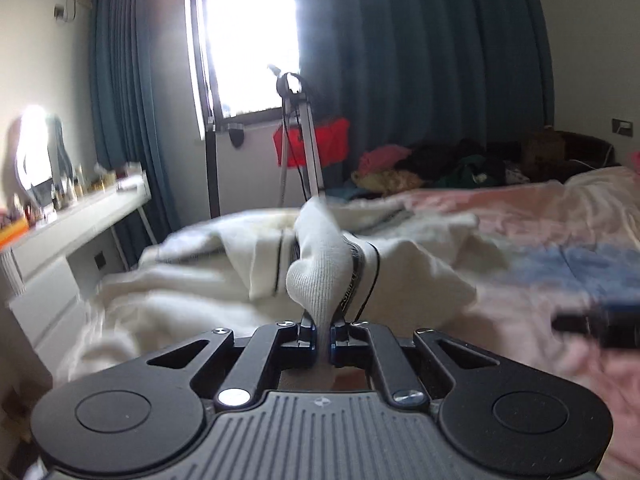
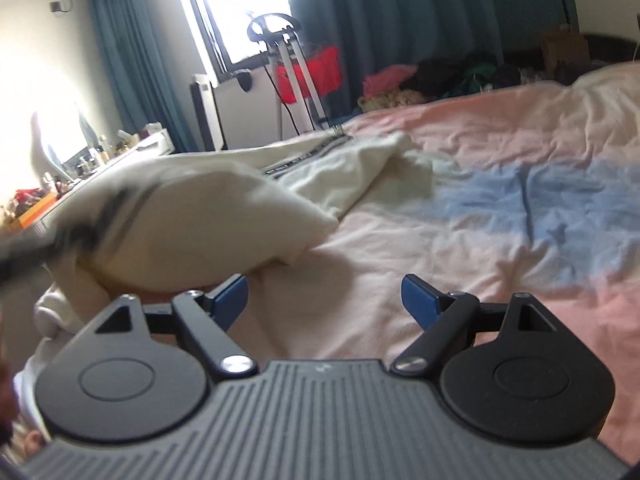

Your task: Fold clothes

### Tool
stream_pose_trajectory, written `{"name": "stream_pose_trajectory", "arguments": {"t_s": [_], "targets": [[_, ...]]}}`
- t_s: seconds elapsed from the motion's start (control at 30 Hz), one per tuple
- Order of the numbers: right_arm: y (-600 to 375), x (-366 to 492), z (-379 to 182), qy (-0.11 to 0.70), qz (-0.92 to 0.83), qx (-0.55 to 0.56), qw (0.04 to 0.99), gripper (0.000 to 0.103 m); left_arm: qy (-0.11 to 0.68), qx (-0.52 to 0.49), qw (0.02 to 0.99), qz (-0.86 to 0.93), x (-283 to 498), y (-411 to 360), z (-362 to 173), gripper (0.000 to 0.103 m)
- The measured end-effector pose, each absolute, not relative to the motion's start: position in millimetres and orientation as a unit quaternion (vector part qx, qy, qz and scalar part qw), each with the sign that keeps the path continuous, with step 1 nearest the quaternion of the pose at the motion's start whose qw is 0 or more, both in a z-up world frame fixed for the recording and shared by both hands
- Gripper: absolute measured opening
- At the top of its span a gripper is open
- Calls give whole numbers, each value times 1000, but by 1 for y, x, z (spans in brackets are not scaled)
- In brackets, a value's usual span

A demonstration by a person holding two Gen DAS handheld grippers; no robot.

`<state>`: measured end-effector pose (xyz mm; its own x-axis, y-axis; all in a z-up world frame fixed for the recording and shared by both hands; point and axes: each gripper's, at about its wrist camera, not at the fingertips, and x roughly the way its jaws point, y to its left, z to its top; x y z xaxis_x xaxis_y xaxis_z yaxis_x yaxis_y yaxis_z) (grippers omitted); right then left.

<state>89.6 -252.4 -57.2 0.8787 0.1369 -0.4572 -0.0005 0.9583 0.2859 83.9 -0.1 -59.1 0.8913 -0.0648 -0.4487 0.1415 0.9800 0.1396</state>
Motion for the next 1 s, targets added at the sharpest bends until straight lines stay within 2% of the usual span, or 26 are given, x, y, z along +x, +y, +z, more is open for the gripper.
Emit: {"name": "stream_pose_trajectory", "arguments": {"t_s": [0.1,0.23,0.33,0.37,0.4,0.73,0.87,1.0], "targets": [[-246,76,-52,238,38,122,963,85,275,49,959,-50,71,14,-83,6],[-236,69,-55,237,46,100,965,85,269,26,961,-58,74,20,-80,11],[-233,67,-60,240,49,98,964,85,253,10,965,-64,72,19,-71,45],[-233,67,-61,242,50,100,964,85,247,5,967,-66,72,19,-68,62],[-233,67,-63,243,52,101,963,85,241,0,968,-67,71,19,-65,69],[-234,97,-66,254,45,123,958,85,184,-37,981,-51,73,30,-41,82],[-234,146,-43,238,69,133,960,85,177,-62,982,-22,78,53,-40,83],[-218,235,-28,247,78,139,956,85,149,-84,985,5,85,66,-45,85]]}}
